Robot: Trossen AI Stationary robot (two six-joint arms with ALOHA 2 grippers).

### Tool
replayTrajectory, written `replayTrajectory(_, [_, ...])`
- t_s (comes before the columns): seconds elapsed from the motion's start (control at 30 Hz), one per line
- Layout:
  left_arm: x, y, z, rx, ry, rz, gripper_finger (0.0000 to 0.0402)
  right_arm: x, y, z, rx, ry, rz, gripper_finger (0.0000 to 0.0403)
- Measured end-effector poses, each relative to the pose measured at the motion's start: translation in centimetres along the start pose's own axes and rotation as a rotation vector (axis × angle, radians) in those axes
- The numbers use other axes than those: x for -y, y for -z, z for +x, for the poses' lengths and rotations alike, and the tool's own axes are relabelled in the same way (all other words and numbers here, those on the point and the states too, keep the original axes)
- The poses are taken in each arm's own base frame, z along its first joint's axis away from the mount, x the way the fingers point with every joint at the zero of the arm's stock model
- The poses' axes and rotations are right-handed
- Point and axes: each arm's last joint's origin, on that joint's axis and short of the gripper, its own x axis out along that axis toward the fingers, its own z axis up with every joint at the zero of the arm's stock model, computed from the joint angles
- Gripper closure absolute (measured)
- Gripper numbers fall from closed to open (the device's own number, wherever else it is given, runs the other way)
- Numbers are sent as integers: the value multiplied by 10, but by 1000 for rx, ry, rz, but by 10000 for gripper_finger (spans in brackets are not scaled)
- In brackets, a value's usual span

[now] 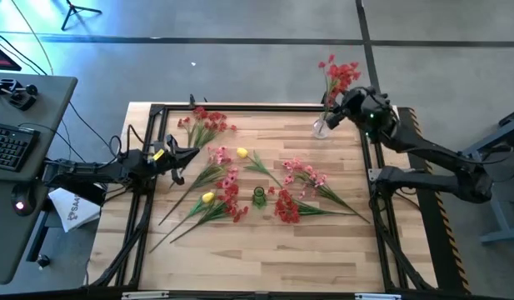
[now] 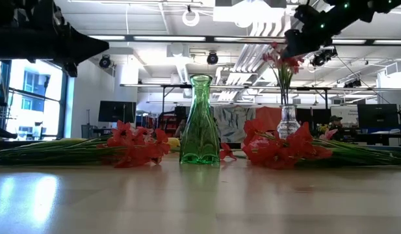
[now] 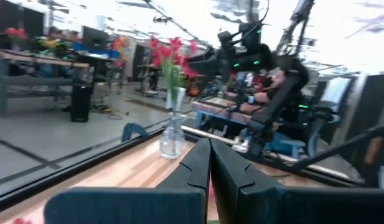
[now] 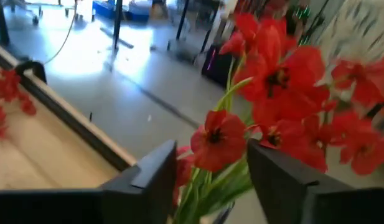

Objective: Sort flowers into vase by color
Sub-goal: Put the top right red flowers into the transparent vase, then put the left yellow tulip into the green vase

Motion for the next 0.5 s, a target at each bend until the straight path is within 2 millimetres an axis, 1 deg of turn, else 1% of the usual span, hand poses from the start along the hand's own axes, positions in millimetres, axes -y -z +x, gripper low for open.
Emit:
replayTrajectory(0.13, [-1, 2, 1, -17, -34, 16, 401, 12, -10, -6, -168, -41, 70, 128])
replayTrajectory(0.23, [0, 0, 3, -27, -51, 38, 402, 19, -22, -15, -265, -39, 124, 95])
replayTrajectory(0.3, [1, -5, 5, -28, -60, 65, 401, 24, -31, -21, -319, -34, 172, 88])
replayTrajectory(0.4, [6, -11, 10, -41, -68, 113, 401, 30, -43, -31, -370, -25, 234, 92])
replayTrajectory(0.5, [12, -17, 15, -64, -85, 162, 401, 34, -49, -38, -401, -22, 241, 99])
